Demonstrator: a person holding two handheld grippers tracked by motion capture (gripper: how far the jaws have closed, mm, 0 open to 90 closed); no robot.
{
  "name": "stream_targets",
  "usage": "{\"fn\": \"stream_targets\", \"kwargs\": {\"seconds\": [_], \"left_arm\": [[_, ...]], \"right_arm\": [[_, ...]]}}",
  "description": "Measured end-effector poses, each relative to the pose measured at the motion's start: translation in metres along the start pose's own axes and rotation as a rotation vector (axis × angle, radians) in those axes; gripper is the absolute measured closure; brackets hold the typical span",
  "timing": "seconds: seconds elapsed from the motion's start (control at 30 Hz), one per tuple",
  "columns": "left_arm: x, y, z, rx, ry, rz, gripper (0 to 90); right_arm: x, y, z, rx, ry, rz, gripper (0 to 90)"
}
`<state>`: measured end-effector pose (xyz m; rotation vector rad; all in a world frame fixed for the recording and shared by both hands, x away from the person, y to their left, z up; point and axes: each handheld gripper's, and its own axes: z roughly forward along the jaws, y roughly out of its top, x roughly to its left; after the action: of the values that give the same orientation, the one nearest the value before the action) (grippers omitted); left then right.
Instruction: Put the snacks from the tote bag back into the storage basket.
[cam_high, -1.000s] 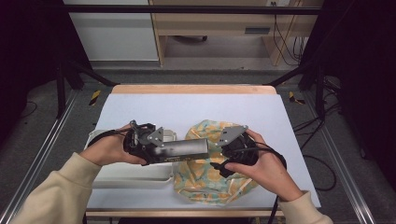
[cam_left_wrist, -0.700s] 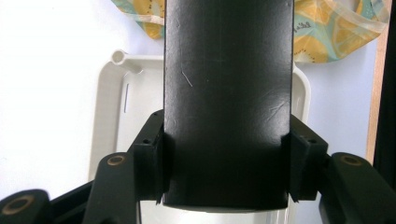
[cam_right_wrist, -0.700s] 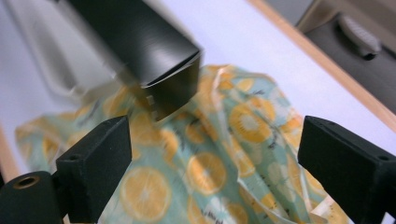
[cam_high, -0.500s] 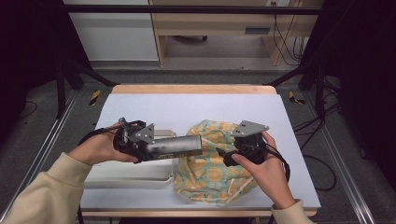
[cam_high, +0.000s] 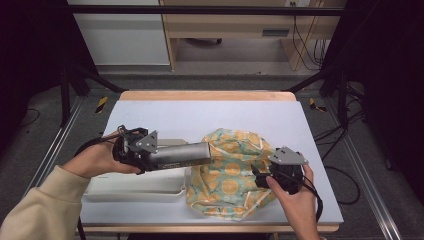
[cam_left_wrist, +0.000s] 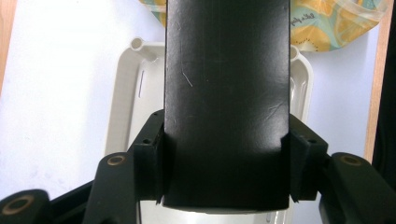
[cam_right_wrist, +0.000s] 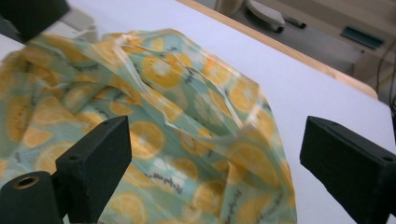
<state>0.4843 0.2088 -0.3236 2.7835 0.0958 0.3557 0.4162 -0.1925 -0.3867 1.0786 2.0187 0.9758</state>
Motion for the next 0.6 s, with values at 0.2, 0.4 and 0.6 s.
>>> {"fn": "stream_targets", "kwargs": {"seconds": [0.2, 0.4, 0.6], "left_arm": [[-0.002, -0.004, -0.006, 0.004, 0.010, 0.001, 43.1], [0.000, -0.009, -0.016, -0.002, 0.029, -0.013, 43.1], [0.002, -0.015, -0.022, -0.004, 0.044, -0.021, 43.2]], "right_arm": [[-0.011, -0.028, -0.003, -0.007, -0.061, 0.067, 8.4], [-0.016, -0.045, -0.005, 0.012, -0.090, 0.101, 8.4], [-0.020, -0.057, -0.006, 0.014, -0.109, 0.126, 8.4]]}}
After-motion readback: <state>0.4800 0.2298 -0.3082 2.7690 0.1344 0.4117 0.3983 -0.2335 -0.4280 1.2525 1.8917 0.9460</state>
